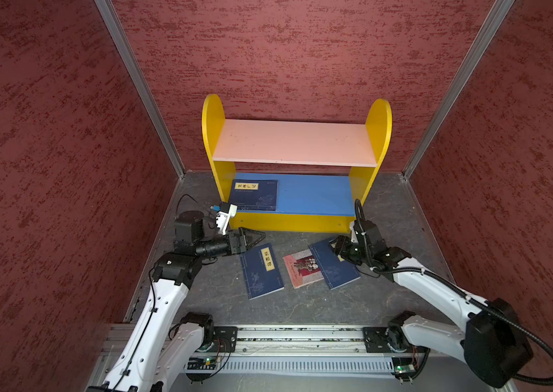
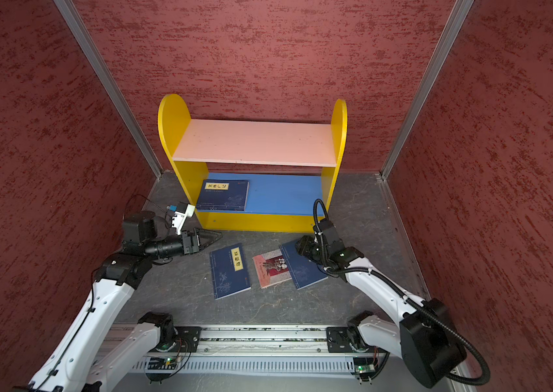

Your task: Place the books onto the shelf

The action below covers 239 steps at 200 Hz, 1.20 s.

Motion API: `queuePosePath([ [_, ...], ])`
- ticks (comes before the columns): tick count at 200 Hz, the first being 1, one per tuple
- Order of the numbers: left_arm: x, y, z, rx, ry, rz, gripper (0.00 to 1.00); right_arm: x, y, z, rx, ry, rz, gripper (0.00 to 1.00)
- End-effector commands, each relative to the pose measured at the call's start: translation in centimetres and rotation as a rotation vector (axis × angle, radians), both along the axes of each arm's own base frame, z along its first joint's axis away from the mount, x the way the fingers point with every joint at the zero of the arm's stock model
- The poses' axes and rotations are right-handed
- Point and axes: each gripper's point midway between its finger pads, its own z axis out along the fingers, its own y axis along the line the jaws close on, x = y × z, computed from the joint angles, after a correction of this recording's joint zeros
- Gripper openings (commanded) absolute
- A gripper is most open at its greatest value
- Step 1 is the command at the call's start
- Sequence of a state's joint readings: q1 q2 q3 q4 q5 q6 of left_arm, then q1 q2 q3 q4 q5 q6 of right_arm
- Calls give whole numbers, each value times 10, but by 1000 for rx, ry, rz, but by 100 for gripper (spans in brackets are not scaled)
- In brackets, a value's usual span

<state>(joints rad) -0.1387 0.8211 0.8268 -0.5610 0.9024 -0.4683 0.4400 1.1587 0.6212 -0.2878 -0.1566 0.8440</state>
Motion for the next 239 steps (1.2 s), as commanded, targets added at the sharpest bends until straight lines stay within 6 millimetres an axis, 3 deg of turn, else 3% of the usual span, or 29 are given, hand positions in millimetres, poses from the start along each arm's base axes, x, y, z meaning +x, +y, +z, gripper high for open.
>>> queuePosePath([
  [1,1,2,4,69,-68,5,97,12,-23,-11,-15,-7,-114,60],
  [24,4,5,0,109,-73,26,97,15,-37,-28,-15,23,-154,60],
  [86,5,18,-25,183,-68,90,97,14,-51,-45,-137,75,-95,60],
  [119,13,27,-27,194,-44,146,97,10,-37,-58,-107,114,-6,60],
  [141,16,31,-25,167,-25,177,97,9,-44,-65,-149,133,-24,60],
  [239,12,39,-28,135,-26,209,97,14,-14,-60,-71,123,147,55],
])
